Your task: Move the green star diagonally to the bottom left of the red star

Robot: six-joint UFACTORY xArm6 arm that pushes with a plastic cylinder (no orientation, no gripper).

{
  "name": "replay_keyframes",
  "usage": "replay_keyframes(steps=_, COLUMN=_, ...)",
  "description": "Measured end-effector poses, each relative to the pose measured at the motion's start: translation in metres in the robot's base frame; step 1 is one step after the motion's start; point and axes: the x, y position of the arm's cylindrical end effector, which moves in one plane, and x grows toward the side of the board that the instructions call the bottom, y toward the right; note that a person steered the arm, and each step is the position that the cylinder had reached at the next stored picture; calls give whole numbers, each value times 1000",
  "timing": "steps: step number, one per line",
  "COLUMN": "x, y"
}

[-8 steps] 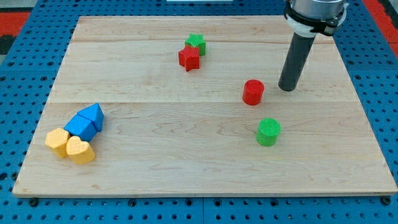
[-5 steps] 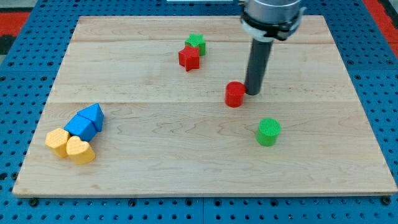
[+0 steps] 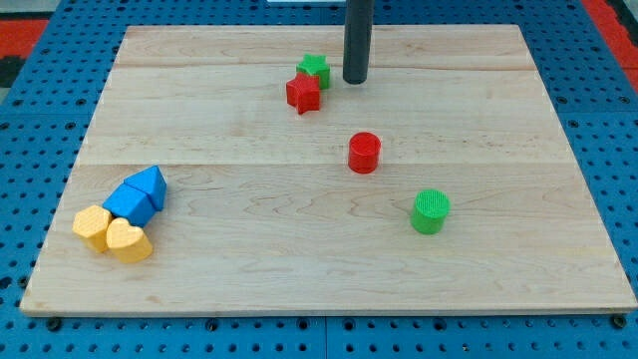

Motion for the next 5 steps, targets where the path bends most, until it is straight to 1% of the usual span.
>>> replay_keyframes(steps=1, x=-6, y=-43)
replay_keyframes(steps=2, x=-21, y=-76)
replay_keyframes(steps=3, x=-49, y=-38)
replay_keyframes(steps=4, x=-66, y=-48)
replay_keyframes(steps=5, x=-37, y=-118)
